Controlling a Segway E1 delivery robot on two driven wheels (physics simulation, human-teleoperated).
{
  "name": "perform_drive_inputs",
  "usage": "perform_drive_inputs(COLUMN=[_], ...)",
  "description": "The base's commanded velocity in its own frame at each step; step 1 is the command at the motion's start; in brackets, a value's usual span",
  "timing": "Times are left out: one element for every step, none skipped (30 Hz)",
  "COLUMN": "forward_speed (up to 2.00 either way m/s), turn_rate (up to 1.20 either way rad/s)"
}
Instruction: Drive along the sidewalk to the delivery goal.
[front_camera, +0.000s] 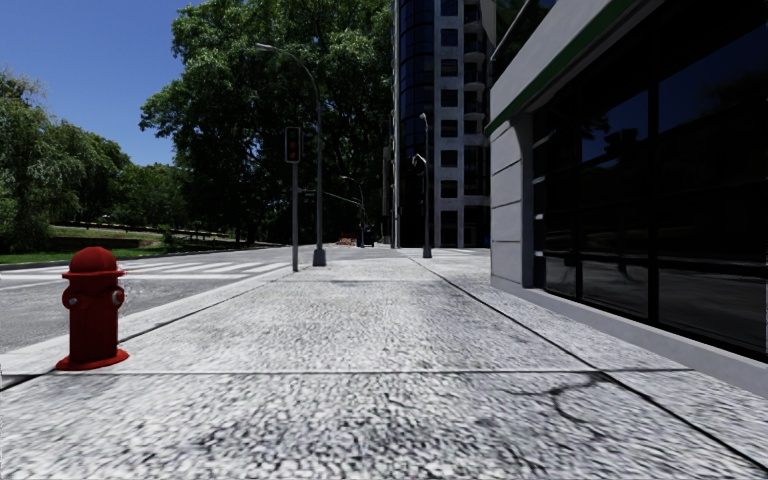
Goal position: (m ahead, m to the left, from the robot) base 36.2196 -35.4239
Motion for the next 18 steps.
perform_drive_inputs(forward_speed=[2.00, 2.00, 2.00, 2.00, 2.00, 2.00, 2.00, 2.00, 2.00, 2.00, 2.00, 2.00, 2.00, 2.00, 2.00, 2.00, 2.00, 2.00], turn_rate=[0.00, 0.00, 0.00, 0.00, 0.00, 0.00, 0.00, 0.00, 0.00, 0.00, 0.00, 0.00, 0.00, 0.00, 0.00, 0.00, 0.00, 0.00])
